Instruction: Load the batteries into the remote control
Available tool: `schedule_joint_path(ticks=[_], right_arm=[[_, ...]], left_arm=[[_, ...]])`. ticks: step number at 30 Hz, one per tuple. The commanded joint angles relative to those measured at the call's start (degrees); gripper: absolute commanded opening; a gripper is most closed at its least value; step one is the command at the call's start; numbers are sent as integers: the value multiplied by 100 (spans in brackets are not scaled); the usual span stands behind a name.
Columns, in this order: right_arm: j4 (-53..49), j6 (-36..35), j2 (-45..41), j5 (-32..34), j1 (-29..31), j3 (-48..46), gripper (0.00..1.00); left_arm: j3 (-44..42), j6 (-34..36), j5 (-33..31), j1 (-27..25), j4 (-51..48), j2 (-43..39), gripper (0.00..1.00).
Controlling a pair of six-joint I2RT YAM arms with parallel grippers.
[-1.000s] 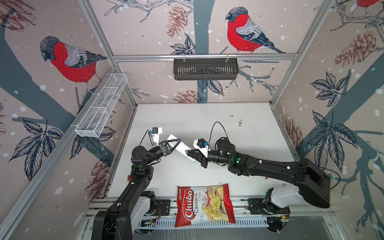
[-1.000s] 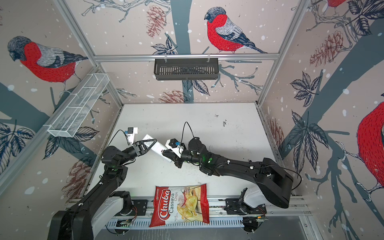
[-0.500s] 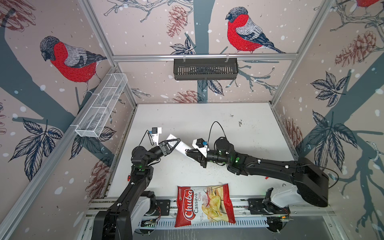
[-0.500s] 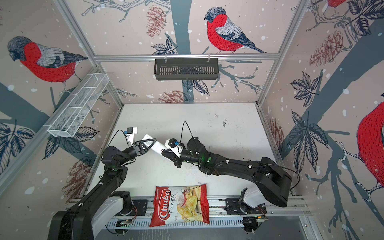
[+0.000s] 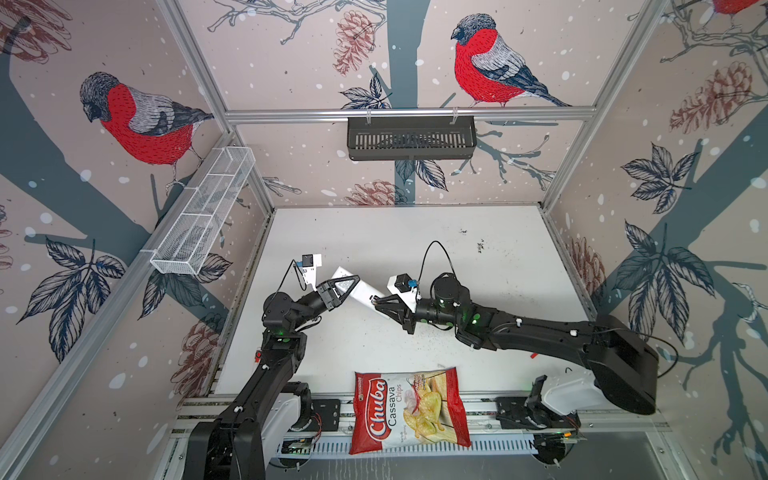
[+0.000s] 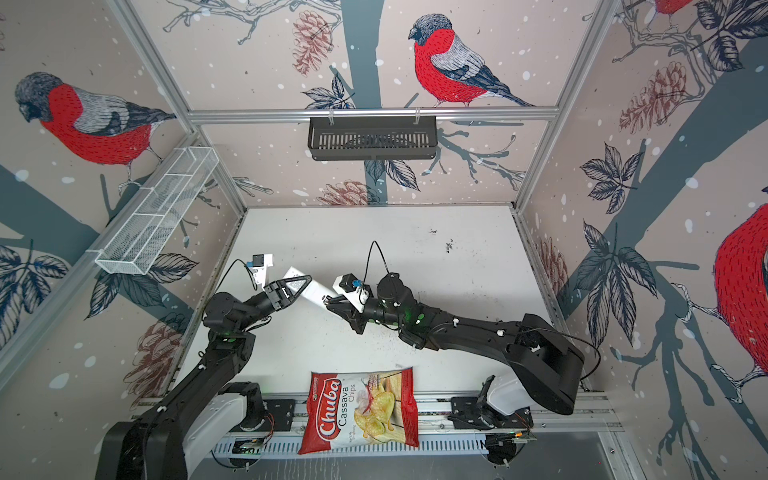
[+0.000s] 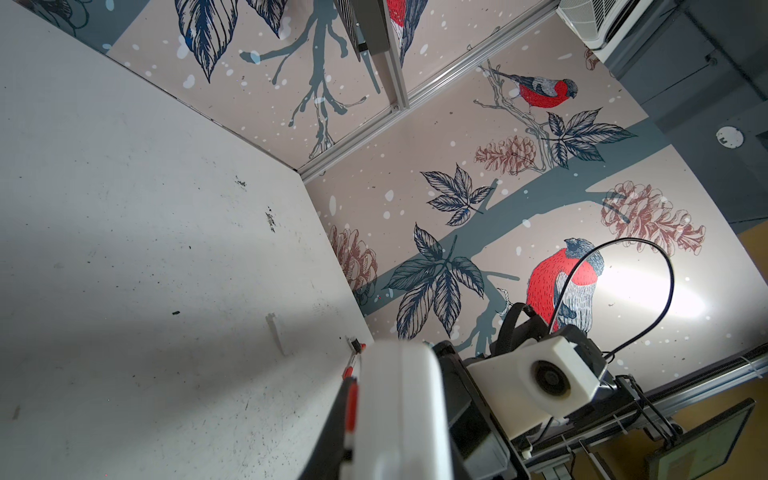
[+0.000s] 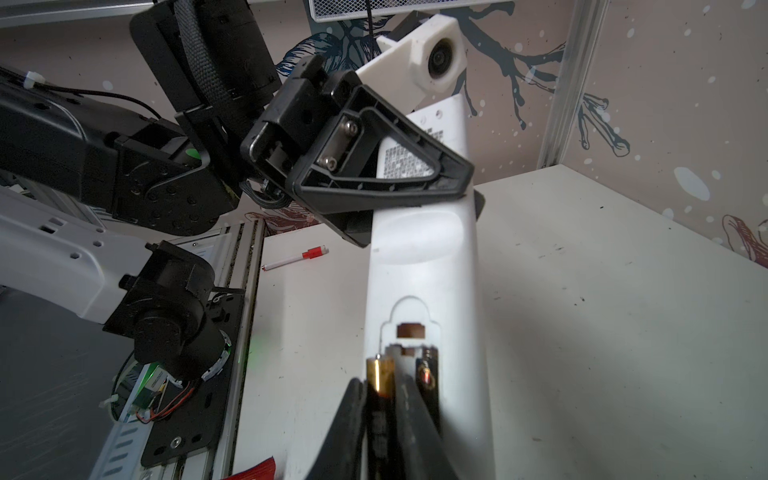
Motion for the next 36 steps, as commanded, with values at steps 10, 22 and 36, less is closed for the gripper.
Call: schedule_joint_path(ticks=[10, 22, 36], right_arm=[[-334, 78, 129, 223, -91, 9, 10], [256, 219, 229, -233, -204, 60, 9], [812, 486, 383, -298, -228, -177, 11]], left_arm=[[21, -325, 543, 11, 587, -74, 0], [36, -297, 543, 15, 531, -66, 0], [38, -294, 543, 67, 529, -79, 0]])
